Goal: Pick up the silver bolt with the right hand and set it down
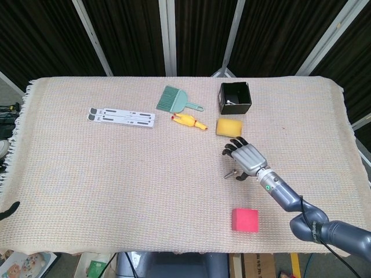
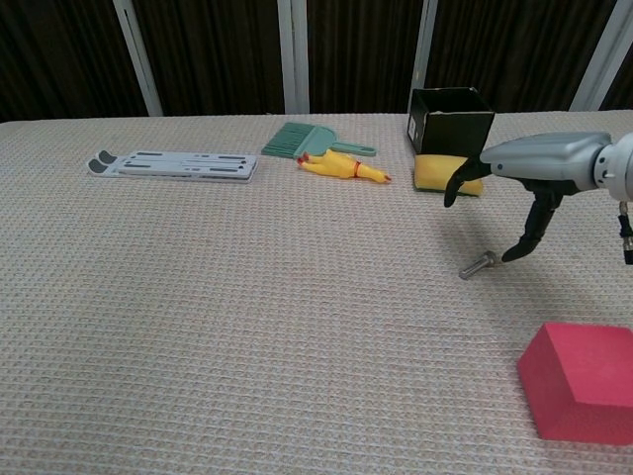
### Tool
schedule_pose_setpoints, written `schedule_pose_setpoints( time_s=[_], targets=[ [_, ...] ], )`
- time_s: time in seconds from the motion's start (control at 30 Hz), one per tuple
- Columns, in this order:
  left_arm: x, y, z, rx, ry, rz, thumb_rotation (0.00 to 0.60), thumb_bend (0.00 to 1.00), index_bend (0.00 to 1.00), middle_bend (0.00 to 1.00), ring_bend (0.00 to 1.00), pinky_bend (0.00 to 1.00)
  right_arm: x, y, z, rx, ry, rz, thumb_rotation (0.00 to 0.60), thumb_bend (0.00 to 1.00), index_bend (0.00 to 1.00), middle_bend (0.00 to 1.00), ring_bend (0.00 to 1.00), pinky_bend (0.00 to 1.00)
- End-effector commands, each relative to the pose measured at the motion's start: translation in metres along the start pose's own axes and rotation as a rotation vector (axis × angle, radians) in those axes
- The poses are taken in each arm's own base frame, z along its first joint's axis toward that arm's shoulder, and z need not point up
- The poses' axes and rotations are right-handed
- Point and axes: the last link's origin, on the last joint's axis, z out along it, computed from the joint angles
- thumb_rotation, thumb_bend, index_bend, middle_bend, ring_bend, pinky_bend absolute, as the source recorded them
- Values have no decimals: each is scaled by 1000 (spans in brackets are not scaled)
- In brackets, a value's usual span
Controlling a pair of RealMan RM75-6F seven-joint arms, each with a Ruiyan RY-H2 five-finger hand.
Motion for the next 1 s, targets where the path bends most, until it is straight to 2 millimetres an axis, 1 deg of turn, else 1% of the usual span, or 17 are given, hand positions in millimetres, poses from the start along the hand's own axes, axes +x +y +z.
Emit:
schedule_pose_setpoints(
  time_s=[0.03, 0.27, 0.5, 0.67, 1.0],
  targets=[
    [0, 0, 0, 0, 1, 1, 600, 201, 193, 38, 30, 107, -1, -2, 1, 3, 2, 8, 600, 112, 350, 198, 87, 0],
    [0, 0, 0, 1, 1, 4, 600, 201, 193, 38, 30, 107, -5, -8, 1, 25, 12, 0, 600, 112, 380, 198, 87, 0],
    [-1, 1, 0, 3, 3, 7, 600, 201, 193, 38, 30, 107, -11, -8, 4, 27, 35, 1, 600, 115, 401, 198, 93, 0],
    [-2, 1, 0, 2, 0, 14, 600, 201, 193, 38, 30, 107, -16, -8, 6, 33, 48, -21, 600, 136, 427, 198, 96, 0],
    [-2, 2, -1, 4, 2, 20, 600, 201, 193, 38, 30, 107, -25, -8, 6, 46, 62, -20, 600, 177, 437, 198, 107, 11]
  ],
)
